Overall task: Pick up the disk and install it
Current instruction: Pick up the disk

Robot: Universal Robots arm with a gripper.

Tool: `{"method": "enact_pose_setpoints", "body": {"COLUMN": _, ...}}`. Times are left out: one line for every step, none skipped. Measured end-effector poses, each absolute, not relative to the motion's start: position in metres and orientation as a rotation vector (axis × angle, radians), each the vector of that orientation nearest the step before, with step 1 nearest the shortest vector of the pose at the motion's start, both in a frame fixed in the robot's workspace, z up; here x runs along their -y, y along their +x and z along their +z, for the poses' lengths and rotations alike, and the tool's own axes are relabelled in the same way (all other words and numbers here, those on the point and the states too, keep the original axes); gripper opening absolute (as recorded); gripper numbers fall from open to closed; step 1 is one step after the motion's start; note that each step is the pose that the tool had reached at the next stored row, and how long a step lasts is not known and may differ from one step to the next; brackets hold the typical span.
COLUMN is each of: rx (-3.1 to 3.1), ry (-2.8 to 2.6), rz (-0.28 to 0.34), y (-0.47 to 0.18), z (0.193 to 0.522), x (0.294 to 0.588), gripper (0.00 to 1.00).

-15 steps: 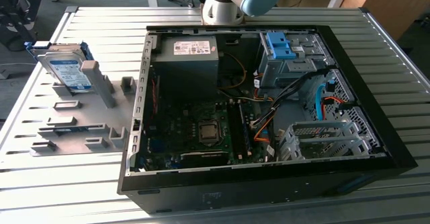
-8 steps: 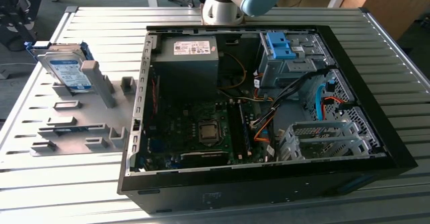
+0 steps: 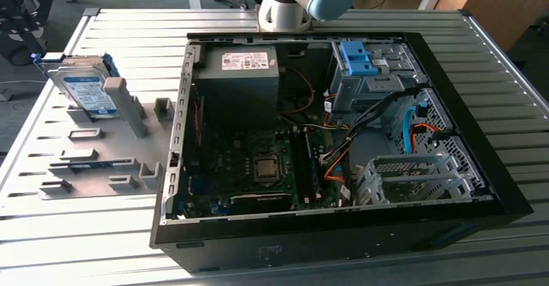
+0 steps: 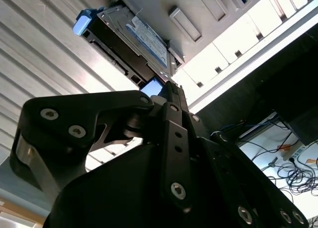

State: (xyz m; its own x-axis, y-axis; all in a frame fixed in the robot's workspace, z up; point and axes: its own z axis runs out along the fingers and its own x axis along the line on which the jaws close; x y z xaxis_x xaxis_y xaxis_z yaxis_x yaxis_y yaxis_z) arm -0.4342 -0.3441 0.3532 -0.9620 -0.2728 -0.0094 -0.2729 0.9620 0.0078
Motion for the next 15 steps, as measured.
{"method": "enact_pose_setpoints", "body": {"rx": -3.102, "ry": -0.439, "rz": 0.014, "y": -0.4342, "z": 0.3532, "x": 0.3441, "gripper": 0.11}}
{"method": "enact_pose_setpoints", "body": {"rx": -3.101, "ry": -0.447, "rz": 0.014, "y": -0.4342, "z": 0.3532, "x": 0.3441, "gripper": 0.11}}
{"method": "enact_pose_setpoints", "body": {"rx": -3.100, "ry": -0.455, "rz": 0.014, "y": -0.4342, "z": 0.3532, "x": 0.3441, "gripper": 0.11}}
{"method": "enact_pose_setpoints", "body": {"rx": -3.099, "ry": -0.463, "rz": 0.014, "y": -0.4342, "z": 0.3532, "x": 0.3441, "gripper": 0.11}}
{"method": "enact_pose_setpoints", "body": {"rx": -3.098, "ry": -0.471, "rz": 0.014, "y": -0.4342, "z": 0.3532, "x": 0.3440, "gripper": 0.11}}
{"method": "enact_pose_setpoints", "body": {"rx": -3.097, "ry": -0.479, "rz": 0.014, "y": -0.4342, "z": 0.3532, "x": 0.3441, "gripper": 0.11}}
{"method": "enact_pose_setpoints", "body": {"rx": -3.095, "ry": -0.488, "rz": 0.014, "y": -0.4342, "z": 0.3532, "x": 0.3440, "gripper": 0.11}}
{"method": "enact_pose_setpoints", "body": {"rx": -3.094, "ry": -0.497, "rz": 0.015, "y": -0.4342, "z": 0.3532, "x": 0.3441, "gripper": 0.11}}
{"method": "enact_pose_setpoints", "body": {"rx": -3.093, "ry": -0.505, "rz": 0.015, "y": -0.4342, "z": 0.3532, "x": 0.3441, "gripper": 0.11}}
{"method": "enact_pose_setpoints", "body": {"rx": -3.091, "ry": -0.512, "rz": 0.015, "y": -0.4342, "z": 0.3531, "x": 0.3441, "gripper": 0.11}}
{"method": "enact_pose_setpoints", "body": {"rx": -3.090, "ry": -0.520, "rz": 0.015, "y": -0.4342, "z": 0.3532, "x": 0.3440, "gripper": 0.11}}
{"method": "enact_pose_setpoints", "body": {"rx": -3.089, "ry": -0.528, "rz": 0.015, "y": -0.4342, "z": 0.3531, "x": 0.3440, "gripper": 0.11}}
{"method": "enact_pose_setpoints", "body": {"rx": -3.088, "ry": -0.535, "rz": 0.015, "y": -0.4342, "z": 0.3532, "x": 0.3441, "gripper": 0.11}}
{"method": "enact_pose_setpoints", "body": {"rx": -3.086, "ry": -0.543, "rz": 0.015, "y": -0.4342, "z": 0.3532, "x": 0.3441, "gripper": 0.11}}
{"method": "enact_pose_setpoints", "body": {"rx": -3.085, "ry": -0.550, "rz": 0.015, "y": -0.4342, "z": 0.3532, "x": 0.3441, "gripper": 0.11}}
